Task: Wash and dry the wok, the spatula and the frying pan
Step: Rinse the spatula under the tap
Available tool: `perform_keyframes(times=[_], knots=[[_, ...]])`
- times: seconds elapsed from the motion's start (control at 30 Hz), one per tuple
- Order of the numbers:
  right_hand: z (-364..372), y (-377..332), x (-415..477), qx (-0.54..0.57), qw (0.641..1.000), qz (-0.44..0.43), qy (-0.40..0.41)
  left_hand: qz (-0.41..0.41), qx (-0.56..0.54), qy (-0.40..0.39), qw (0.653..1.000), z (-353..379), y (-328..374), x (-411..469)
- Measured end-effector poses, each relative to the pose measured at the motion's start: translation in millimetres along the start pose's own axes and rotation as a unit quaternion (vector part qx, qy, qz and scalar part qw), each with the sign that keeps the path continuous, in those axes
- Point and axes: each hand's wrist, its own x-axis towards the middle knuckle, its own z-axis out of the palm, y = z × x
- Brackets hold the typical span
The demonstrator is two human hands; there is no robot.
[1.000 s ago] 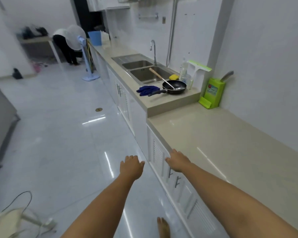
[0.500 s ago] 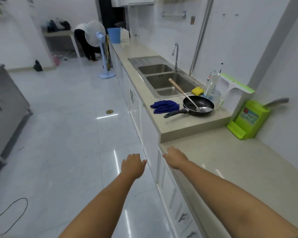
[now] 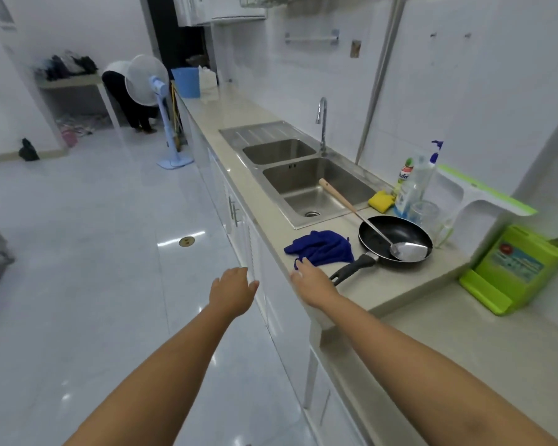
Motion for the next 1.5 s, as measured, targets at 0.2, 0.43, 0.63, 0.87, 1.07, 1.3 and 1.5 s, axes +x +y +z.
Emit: perform_keyframes(times=[0.2, 0.43, 0.63, 0.87, 1.07, 1.3, 1.5], knots=[[-35, -9, 80, 0.171, 0.972, 0.098, 0.126, 0.121, -0.008, 0.011, 0.993, -50, 18, 125], [-78, 48, 132, 0.153, 0.918, 0.22, 0.292, 0.254, -0.028, -0.013, 0.967, -53, 87, 228], [-105, 129, 152, 0.073, 0.883, 0.327, 0.327, 0.393, 0.004, 0.031, 0.919, -33, 165, 291], [-115, 173, 177, -0.026, 0.888, 0.366, 0.276, 0.476, 0.138, 0.033, 0.868, -14, 226, 338], [-112, 183, 191, 0.012, 0.875, 0.403, 0.269, 0.456, 0.236, -0.055, 0.856, 9, 243, 368], [-115, 181, 199, 0.013, 0.873, 0.388, 0.295, 0.489, 0.246, -0.134, 0.826, 17, 256, 393], [-117, 161, 208, -0.041, 0.861, 0.372, 0.344, 0.552, 0.163, -0.084, 0.813, 13, 236, 421]])
